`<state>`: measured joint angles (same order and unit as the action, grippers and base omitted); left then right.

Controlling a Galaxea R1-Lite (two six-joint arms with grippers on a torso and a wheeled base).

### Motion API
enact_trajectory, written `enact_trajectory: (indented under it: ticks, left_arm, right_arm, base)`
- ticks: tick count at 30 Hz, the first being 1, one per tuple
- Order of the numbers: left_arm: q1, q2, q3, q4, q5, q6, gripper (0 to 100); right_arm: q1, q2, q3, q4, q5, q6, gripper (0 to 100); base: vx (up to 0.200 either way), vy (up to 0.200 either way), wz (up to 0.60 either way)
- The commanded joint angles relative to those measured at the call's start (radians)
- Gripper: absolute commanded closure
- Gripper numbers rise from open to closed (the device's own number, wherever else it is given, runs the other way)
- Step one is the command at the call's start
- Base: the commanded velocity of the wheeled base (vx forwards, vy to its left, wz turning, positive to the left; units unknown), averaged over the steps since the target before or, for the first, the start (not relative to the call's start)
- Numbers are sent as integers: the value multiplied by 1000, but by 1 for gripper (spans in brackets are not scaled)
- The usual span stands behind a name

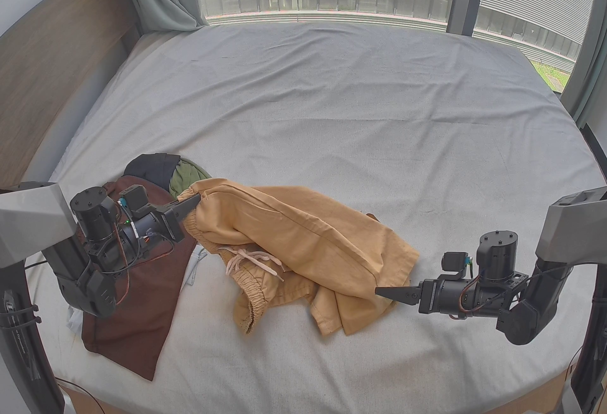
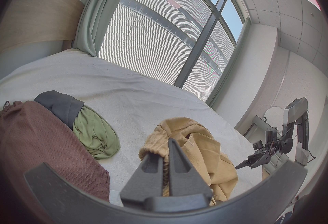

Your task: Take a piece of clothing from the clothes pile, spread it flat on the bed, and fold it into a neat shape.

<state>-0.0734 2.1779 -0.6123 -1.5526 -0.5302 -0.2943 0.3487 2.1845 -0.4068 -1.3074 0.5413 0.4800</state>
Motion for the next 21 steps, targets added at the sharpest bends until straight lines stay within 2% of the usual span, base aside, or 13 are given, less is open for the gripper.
enact_trajectory:
  ticks: [1, 12, 21]
  left_arm:
    - [3, 2, -6, -1, 6, 0, 100]
    - [3, 0, -6, -3, 6, 0, 100]
    - [3, 2, -6, -1, 6, 1, 100]
  right_arm:
    - [1, 54, -6, -1, 0, 3, 0]
    - [3, 109, -35, -6, 3, 9, 0]
    - [32, 189, -38, -184, -6, 123, 0]
  base:
    - [0, 0, 0]
    - [0, 0, 0]
    - [0, 0, 0]
